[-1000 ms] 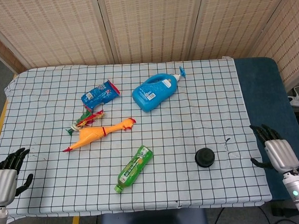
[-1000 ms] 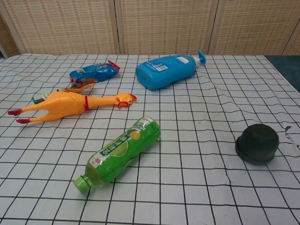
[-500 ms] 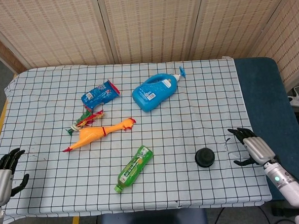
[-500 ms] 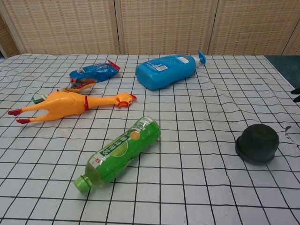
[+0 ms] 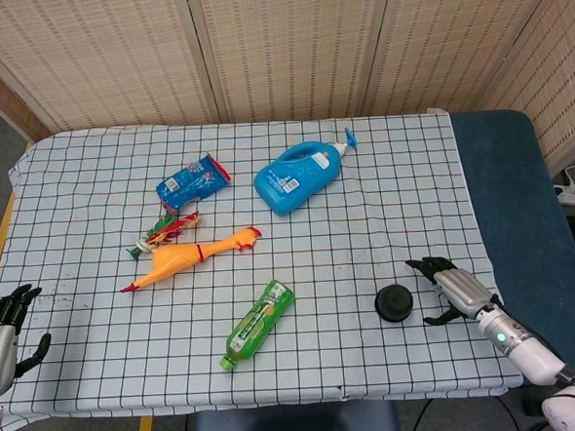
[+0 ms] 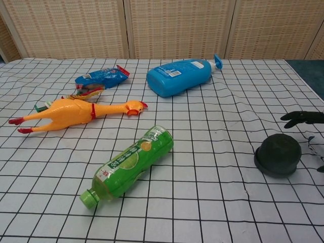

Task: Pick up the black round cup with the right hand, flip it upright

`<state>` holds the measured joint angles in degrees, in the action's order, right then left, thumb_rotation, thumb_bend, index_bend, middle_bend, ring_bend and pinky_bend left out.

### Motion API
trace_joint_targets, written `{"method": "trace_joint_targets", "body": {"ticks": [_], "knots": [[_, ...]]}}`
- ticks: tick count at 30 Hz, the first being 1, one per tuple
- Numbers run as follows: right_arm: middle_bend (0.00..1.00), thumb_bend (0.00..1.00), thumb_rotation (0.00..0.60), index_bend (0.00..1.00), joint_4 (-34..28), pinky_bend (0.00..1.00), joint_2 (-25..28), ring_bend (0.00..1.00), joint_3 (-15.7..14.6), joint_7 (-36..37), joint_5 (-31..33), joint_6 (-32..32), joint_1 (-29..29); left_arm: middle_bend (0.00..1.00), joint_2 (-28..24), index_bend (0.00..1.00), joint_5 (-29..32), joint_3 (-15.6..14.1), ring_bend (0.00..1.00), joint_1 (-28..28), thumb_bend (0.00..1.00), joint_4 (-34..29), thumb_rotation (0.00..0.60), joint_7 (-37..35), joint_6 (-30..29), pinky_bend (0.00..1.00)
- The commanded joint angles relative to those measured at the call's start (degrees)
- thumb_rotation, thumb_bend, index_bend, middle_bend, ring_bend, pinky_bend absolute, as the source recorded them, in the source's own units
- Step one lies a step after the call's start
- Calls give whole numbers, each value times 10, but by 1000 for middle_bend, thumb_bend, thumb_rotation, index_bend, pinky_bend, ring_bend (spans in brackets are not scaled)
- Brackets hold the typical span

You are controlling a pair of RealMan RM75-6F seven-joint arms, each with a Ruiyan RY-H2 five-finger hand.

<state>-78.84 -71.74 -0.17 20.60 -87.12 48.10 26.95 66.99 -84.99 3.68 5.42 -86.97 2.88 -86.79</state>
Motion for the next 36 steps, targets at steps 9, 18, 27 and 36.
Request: {"method": "trace_joint_targets", "body": {"ticks": [9,18,27,36], "knots": [[87,60,600,30,-5,1,-20,0,-4,-3,6,-15,22,124,-2,168,4,1,175,0,354,0,600,-6,4,324],[94,60,600,42,-8,1,-32,0,-7,-13,7,-21,33,124,-3,173,2,1,177,-1,353,-1,600,-11,1,324],[98,59,600,46,-12,1,-47,0,-3,-47,23,-30,46,125,-5,174,1,1,178,-2,355,-2,600,-18,0,324],[98,58,600,40,-16,1,-56,0,-4,-71,31,-25,50,125,-7,176,1,1,180,-2,356,-2,600,-23,0,324]]}}
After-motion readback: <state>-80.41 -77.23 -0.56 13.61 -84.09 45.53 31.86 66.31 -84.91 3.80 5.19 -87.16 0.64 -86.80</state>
